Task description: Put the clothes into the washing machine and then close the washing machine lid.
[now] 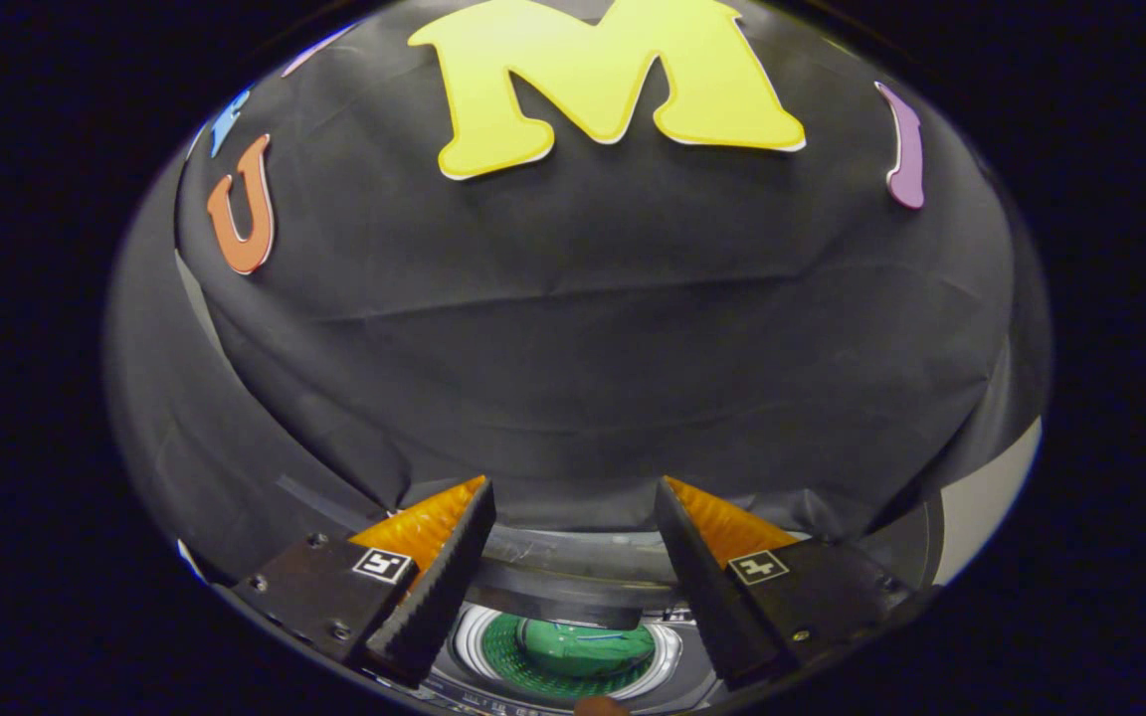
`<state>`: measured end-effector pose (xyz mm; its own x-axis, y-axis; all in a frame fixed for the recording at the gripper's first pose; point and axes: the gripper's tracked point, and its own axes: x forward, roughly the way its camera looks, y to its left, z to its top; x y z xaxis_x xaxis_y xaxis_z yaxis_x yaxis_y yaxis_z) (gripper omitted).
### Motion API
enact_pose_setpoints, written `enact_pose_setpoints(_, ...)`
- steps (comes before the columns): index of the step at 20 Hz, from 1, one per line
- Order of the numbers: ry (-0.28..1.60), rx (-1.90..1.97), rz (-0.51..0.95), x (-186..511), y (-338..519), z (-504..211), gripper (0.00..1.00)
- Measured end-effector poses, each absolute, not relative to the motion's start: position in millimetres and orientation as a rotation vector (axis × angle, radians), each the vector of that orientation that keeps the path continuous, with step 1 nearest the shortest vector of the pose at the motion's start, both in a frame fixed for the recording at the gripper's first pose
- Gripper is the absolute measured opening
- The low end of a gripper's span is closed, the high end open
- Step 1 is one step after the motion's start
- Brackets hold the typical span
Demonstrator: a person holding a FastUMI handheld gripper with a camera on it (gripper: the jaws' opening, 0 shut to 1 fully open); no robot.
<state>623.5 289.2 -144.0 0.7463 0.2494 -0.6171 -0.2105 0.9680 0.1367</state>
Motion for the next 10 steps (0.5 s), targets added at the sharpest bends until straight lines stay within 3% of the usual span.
enact_pose_setpoints(10,0.625,0.059,0.266,585.8,287.9,-144.3,1.00)
